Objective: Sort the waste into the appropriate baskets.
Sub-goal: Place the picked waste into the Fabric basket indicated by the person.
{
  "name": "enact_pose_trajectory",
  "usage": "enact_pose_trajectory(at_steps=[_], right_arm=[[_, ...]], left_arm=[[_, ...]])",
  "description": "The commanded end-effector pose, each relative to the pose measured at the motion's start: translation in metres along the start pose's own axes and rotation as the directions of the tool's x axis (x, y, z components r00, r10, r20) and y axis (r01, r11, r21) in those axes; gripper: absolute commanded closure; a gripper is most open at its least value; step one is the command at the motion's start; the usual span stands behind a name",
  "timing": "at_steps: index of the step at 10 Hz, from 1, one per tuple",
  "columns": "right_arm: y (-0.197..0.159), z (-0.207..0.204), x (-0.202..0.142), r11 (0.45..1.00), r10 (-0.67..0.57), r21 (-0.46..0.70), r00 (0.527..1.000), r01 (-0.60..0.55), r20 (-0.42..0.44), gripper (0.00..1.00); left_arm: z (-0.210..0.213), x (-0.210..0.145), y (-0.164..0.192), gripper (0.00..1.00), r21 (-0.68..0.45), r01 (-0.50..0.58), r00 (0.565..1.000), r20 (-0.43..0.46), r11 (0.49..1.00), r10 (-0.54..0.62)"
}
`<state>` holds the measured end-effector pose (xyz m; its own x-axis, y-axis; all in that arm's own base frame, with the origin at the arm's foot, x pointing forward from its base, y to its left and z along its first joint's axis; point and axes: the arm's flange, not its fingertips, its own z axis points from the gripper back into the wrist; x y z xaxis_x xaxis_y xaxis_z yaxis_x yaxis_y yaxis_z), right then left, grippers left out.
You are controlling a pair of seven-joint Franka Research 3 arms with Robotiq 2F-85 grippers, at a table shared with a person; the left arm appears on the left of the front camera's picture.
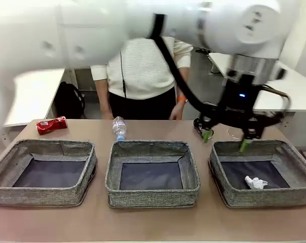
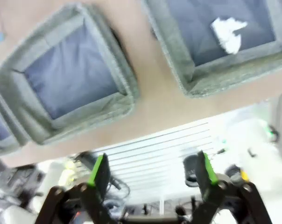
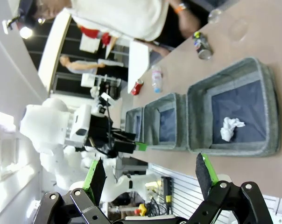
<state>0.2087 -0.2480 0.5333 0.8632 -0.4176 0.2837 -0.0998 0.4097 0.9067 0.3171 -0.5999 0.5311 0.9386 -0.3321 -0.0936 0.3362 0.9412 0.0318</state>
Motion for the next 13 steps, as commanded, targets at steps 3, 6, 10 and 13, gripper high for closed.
enact_pose_trajectory(at_steps=[3, 6, 10, 13], right_arm=[[0.033, -0.089, 0.011, 0.998, 0.054, -0.006, 0.987, -0.056, -0.154, 0.0], [0.062, -0.154, -0.007, 0.999, -0.01, 0.039, 0.957, 0.023, -0.29, 0.0], [0.083, -0.232, -0.036, 0.992, -0.083, 0.057, 0.927, 0.111, -0.366, 0.0], [0.096, -0.251, -0.034, 0.972, -0.161, 0.088, 0.891, 0.217, -0.424, 0.0]], left_arm=[[0.009, -0.068, 0.16, 0.07, -0.248, -0.153, 0.981, 0.078, 0.957, 0.177], [0.019, -0.101, 0.266, 0.07, -0.488, -0.122, 0.984, 0.054, 0.864, 0.169], [0.007, -0.145, 0.412, 0.07, -0.793, -0.018, 0.99, 0.072, 0.608, 0.123], [-0.026, -0.19, 0.51, 0.07, -0.929, 0.11, 0.99, 0.133, 0.353, 0.041]])
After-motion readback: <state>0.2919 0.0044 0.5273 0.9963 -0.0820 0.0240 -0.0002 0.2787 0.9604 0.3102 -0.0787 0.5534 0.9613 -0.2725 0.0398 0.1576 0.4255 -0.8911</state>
